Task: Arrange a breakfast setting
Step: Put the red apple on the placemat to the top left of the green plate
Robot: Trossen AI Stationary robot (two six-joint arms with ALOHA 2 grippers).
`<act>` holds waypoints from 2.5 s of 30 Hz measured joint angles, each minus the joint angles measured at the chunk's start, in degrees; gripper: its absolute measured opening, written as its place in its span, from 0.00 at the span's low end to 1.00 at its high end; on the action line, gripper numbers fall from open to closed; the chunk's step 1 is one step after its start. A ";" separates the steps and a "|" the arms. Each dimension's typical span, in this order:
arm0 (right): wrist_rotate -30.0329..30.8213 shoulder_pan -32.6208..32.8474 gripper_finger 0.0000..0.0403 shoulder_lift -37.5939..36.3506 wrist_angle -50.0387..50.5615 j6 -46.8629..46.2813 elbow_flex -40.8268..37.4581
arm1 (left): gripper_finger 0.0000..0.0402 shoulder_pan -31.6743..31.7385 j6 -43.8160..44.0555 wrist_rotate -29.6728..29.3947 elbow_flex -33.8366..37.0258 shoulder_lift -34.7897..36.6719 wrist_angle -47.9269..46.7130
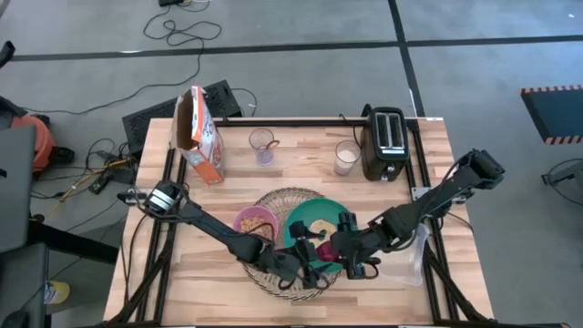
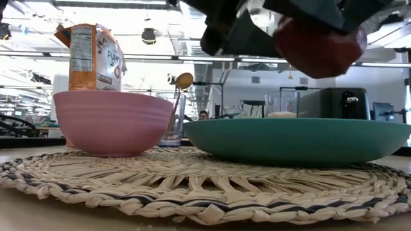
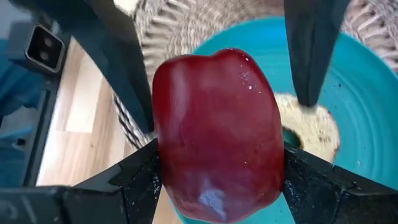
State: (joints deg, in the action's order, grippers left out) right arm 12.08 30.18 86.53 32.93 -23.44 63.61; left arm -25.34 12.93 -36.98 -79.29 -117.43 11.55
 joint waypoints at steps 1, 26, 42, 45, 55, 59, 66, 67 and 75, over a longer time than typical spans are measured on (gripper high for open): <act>0.01 0.13 0.74 0.06 -0.41 0.06 0.09 | 0.96 0.32 0.53 0.97 -0.02 -0.06 -0.13; -2.54 0.39 0.96 -2.08 5.31 0.06 0.07 | 0.58 -0.22 0.00 1.86 -0.06 0.43 -0.76; 1.36 3.11 0.96 -18.42 -28.29 1.96 -25.60 | 0.58 -4.75 -8.50 -8.68 3.26 1.70 11.65; 1.34 3.22 0.96 -19.99 -39.29 4.11 -29.97 | 0.58 -4.84 -10.19 -8.42 7.40 2.91 21.89; 2.87 1.20 0.96 -15.32 -64.92 13.22 -33.41 | 0.58 -4.88 -15.77 -3.96 18.87 3.98 58.59; 2.96 -0.55 0.96 -12.35 -74.18 16.47 -33.39 | 0.58 -5.24 -19.07 -2.67 20.40 3.98 67.79; 2.95 -2.32 0.96 -7.98 -94.80 21.34 -33.39 | 0.58 -6.23 -24.64 -2.26 20.52 3.96 73.59; 2.90 -2.58 0.96 -7.35 -96.84 21.52 -33.39 | 0.58 -6.22 -25.45 -2.42 20.52 3.96 74.22; 0.20 -3.45 0.96 -1.19 -104.05 21.87 -29.83 | 0.58 -4.88 -29.21 -2.90 20.52 3.93 76.91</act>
State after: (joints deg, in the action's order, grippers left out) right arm 12.28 26.72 85.34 -71.12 -1.57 33.78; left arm -30.21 -16.28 -39.88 -58.76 -113.49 88.46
